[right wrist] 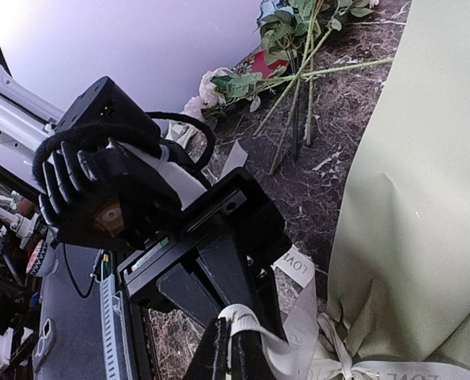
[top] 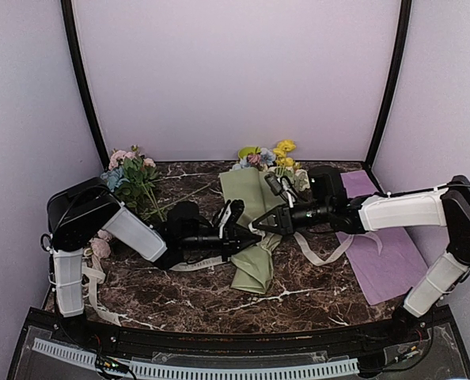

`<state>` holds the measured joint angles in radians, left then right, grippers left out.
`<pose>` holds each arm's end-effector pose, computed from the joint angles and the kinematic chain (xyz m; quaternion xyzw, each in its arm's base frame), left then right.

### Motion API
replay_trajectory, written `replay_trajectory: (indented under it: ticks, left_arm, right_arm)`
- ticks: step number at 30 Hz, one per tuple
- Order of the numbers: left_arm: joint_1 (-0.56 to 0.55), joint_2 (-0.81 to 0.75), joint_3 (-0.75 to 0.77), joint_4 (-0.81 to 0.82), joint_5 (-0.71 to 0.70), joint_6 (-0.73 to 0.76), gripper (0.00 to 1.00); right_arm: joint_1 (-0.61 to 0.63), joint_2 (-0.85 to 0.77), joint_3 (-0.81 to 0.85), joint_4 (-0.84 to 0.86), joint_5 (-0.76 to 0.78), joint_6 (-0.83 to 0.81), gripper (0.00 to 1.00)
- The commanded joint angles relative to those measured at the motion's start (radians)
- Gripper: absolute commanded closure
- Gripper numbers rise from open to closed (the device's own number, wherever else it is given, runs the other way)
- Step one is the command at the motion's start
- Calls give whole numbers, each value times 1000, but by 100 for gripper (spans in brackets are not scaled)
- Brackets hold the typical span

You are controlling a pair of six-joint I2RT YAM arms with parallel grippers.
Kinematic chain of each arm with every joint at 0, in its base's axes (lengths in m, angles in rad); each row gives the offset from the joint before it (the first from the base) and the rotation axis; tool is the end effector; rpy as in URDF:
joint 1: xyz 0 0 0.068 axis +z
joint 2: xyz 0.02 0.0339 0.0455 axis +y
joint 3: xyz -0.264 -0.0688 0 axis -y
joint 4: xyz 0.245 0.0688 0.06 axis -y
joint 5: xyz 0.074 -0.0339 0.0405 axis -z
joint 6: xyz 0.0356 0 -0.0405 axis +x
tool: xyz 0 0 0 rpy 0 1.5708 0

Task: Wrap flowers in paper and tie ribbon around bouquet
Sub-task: Cross the half-tied ribbon over the folded bouquet.

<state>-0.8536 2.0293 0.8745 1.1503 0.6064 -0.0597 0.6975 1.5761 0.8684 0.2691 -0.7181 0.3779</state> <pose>0.2437 -0.3103 0.1499 0.4558 0.5423 -0.4868 0.5110 0.2439 0.2349 0.2210 -0.3118 0.7501 0.5119 0.2794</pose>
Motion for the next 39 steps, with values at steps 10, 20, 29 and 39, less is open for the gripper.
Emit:
replay_trajectory:
  ticks: [10,20,29,39]
  left_arm:
    - [-8,1,-6,41,-102,-42,100]
    - [-31,-24,0,-53,-119,84,100]
    - [-44,-48,-17,-116,-143,153,100]
    - [-62,-68,-32,-153,-188,237,100]
  right_arm:
    - [-146,-175,-21,-413,472,65,45]
    - [-383,-132,16,-910,1094,127,26]
    - [-483,102,36,-758,933,71,43]
    - [-482,7,118,-834,979,30,100]
